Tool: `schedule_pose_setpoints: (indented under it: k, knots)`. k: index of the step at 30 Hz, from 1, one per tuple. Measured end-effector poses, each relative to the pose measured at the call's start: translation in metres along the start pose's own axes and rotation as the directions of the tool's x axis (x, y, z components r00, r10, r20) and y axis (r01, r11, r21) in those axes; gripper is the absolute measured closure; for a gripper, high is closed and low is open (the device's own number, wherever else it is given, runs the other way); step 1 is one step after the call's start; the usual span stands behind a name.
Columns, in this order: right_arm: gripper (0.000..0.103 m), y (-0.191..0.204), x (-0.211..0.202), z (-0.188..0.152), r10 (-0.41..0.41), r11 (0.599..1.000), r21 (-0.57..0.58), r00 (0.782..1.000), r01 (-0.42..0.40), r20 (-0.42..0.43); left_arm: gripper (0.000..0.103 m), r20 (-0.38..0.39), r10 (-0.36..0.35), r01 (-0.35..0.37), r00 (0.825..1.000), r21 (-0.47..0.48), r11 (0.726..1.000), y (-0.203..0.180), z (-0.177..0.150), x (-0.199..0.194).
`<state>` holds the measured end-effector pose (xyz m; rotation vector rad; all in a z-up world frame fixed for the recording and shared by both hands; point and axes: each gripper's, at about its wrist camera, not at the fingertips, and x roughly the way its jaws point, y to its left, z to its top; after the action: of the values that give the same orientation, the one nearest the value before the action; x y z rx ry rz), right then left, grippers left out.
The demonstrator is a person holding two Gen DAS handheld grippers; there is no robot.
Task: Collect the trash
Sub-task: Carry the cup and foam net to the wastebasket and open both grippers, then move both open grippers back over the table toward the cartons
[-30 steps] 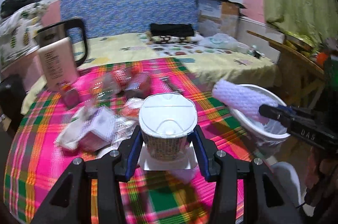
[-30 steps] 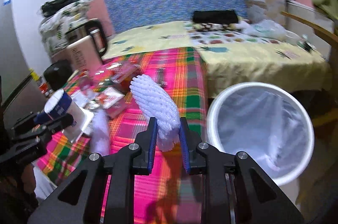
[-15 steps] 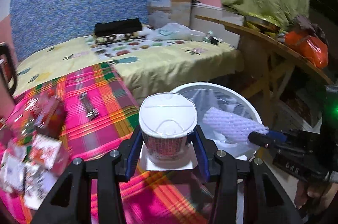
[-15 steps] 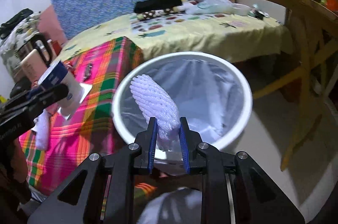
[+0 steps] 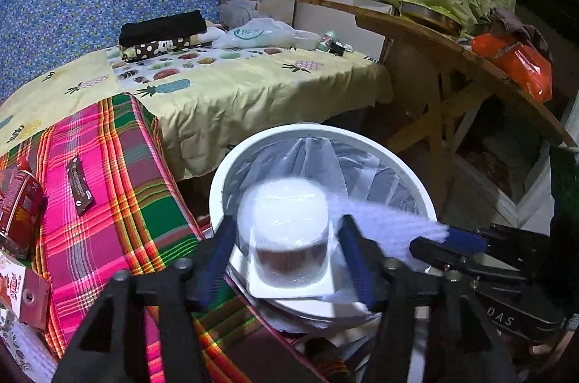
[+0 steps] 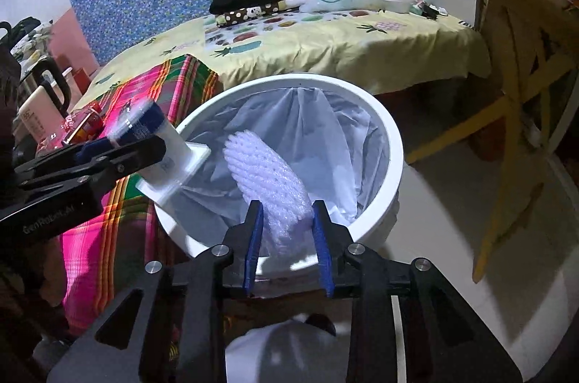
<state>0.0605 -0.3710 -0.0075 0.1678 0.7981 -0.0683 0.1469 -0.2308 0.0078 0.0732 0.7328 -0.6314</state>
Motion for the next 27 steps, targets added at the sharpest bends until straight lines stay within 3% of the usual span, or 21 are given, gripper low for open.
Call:
schedule_pose_setpoints:
  k: [3,6,17,27]
  knots:
    - [0.058,-0.001,0.000,-0.001,0.010,1.000,0.007,1.000,-0.010,-0.001,0.037,0.003,0.000,0.000,1.000,-0.007,1.000,0.002,0.001,0.001]
    - [0.053,-0.001,-0.003,-0.001,0.012,1.000,0.008,1.000,-0.012,0.009,0.037,0.009,-0.002,0.002,1.000,-0.013,1.000,0.004,0.000,-0.002]
    - [0.052,0.006,-0.015,0.004,0.052,0.999,0.005,0.997,-0.053,0.059,0.037,0.017,0.021,-0.020,1.000,-0.062,0.998,0.020,-0.007,-0.021]
    - [0.052,0.043,-0.021,0.003,0.165,0.985,-0.066,0.985,-0.162,0.050,0.038,0.040,0.135,-0.129,0.990,-0.131,0.983,0.052,-0.037,-0.064]
